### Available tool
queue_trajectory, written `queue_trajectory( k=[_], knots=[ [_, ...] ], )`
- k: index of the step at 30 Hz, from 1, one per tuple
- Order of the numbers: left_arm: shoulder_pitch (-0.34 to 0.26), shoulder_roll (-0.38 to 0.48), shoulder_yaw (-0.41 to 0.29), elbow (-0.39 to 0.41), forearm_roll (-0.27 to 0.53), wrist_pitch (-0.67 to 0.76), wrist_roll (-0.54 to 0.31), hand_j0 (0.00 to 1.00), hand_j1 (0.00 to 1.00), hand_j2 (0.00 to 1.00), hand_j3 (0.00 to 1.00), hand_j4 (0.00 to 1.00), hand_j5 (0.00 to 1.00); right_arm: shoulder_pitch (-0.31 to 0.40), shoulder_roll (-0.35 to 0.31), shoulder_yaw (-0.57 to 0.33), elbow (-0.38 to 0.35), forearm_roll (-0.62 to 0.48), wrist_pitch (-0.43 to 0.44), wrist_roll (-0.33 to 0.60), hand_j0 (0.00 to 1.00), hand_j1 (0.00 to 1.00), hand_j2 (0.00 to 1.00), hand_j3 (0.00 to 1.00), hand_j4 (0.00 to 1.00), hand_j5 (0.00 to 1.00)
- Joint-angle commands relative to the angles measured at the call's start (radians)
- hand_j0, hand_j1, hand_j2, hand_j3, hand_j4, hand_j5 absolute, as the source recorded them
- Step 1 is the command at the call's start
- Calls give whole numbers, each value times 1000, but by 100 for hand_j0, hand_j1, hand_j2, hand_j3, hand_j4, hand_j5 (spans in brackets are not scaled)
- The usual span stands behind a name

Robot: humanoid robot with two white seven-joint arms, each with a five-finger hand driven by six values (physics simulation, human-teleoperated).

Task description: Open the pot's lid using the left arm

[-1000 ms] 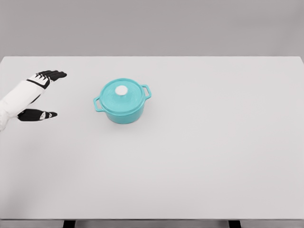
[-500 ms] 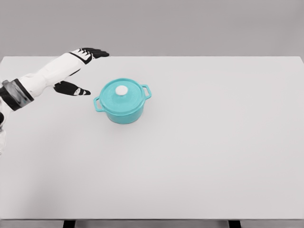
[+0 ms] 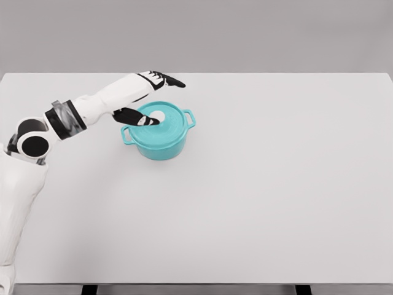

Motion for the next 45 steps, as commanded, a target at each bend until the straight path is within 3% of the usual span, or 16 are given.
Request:
queue_trajectory(
  k=[1, 7, 12, 14, 18, 21, 32, 45],
  knots=[
    [0, 3, -10, -6, 50, 12, 1, 82, 82, 82, 82, 82, 82, 0, 0, 0, 0, 0, -1, 0, 100, 100, 100, 100, 100, 100],
    [49, 29, -22, -92, 84, 142, 1, 83, 83, 83, 83, 83, 83, 0, 0, 0, 0, 0, -1, 0, 100, 100, 100, 100, 100, 100],
    [52, 102, -65, -89, 189, 147, 1, 82, 82, 82, 82, 82, 82, 0, 0, 0, 0, 0, -1, 0, 100, 100, 100, 100, 100, 100],
    [60, 102, -63, -91, 193, 202, 1, 82, 82, 82, 82, 82, 82, 0, 0, 0, 0, 0, -1, 0, 100, 100, 100, 100, 100, 100],
    [61, 100, -62, -82, 191, 205, 1, 70, 70, 70, 70, 70, 70, 0, 0, 0, 0, 0, -1, 0, 100, 100, 100, 100, 100, 100],
    [60, 95, -62, -57, 189, 205, 1, 68, 68, 68, 68, 68, 68, 0, 0, 0, 0, 0, -1, 0, 100, 100, 100, 100, 100, 100],
    [61, 66, -60, -9, 183, 205, 1, 66, 66, 66, 66, 66, 66, 0, 0, 0, 0, 0, -1, 0, 100, 100, 100, 100, 100, 100],
    [74, 51, -56, -29, 177, 198, 1, 66, 66, 66, 66, 66, 66, 0, 0, 0, 0, 0, 1, 0, 100, 100, 100, 100, 100, 100]
  ],
)
